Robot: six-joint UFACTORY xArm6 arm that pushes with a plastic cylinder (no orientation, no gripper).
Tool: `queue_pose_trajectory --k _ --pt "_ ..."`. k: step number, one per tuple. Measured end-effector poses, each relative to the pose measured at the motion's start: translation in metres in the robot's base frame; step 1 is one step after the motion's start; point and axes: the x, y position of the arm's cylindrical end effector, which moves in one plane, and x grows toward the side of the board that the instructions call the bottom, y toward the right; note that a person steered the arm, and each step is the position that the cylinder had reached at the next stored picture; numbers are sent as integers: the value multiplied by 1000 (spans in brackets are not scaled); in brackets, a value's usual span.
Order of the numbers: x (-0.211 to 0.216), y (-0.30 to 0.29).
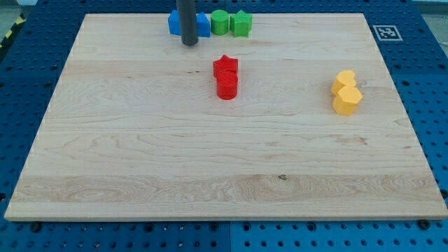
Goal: Point at the green star
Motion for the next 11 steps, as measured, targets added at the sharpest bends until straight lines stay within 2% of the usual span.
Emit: queue_pose_trajectory --k 2,4,5,7,8,11 --pt "-3 9" --pt "19 91" --pt "15 138" --pt "-58 199" --pt "-82 189" --pt "-80 76"
